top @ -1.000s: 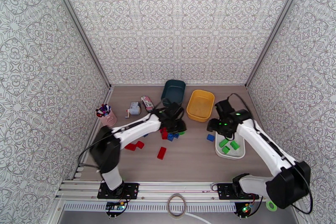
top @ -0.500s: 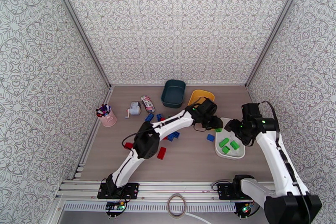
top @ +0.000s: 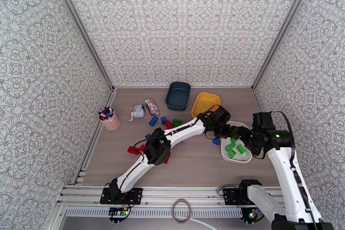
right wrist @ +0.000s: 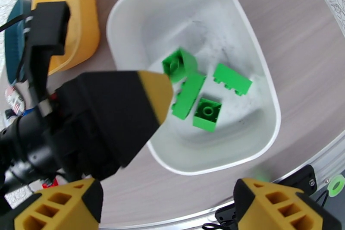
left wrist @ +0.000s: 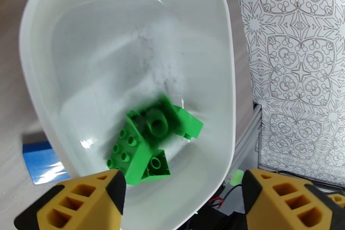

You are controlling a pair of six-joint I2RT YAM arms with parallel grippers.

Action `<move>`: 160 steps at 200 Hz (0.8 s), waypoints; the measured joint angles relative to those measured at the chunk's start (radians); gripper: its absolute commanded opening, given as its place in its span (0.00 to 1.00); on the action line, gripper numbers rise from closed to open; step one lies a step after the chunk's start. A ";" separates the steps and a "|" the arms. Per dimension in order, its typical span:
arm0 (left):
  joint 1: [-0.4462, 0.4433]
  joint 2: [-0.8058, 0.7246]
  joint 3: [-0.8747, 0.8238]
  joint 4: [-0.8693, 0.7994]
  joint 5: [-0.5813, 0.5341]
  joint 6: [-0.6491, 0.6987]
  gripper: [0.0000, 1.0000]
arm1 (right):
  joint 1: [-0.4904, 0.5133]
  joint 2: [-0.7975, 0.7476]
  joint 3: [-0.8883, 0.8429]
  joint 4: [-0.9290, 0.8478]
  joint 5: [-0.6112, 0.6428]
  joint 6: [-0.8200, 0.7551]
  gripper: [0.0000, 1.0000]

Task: Sort the legos into containers by color

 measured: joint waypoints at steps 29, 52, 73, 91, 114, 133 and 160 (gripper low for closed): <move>0.005 -0.095 -0.064 -0.027 -0.068 0.036 0.76 | 0.000 -0.005 0.017 0.037 -0.050 -0.015 0.82; 0.021 -0.216 -0.153 -0.052 -0.161 0.060 0.76 | 0.002 -0.006 0.027 0.088 -0.106 -0.016 0.77; 0.058 -0.364 -0.294 -0.066 -0.244 0.064 0.79 | 0.002 0.000 0.031 0.126 -0.134 -0.013 0.75; 0.101 -0.492 -0.424 -0.076 -0.328 0.063 0.83 | 0.021 0.027 0.031 0.159 -0.152 -0.006 0.74; 0.162 -0.654 -0.603 -0.099 -0.432 0.058 0.84 | 0.113 0.097 0.031 0.212 -0.156 0.011 0.74; 0.223 -0.764 -0.752 -0.109 -0.487 0.055 0.84 | 0.219 0.180 0.032 0.254 -0.146 0.024 0.74; 0.309 -0.890 -0.949 -0.132 -0.531 0.047 0.84 | 0.365 0.354 0.083 0.287 -0.125 0.040 0.71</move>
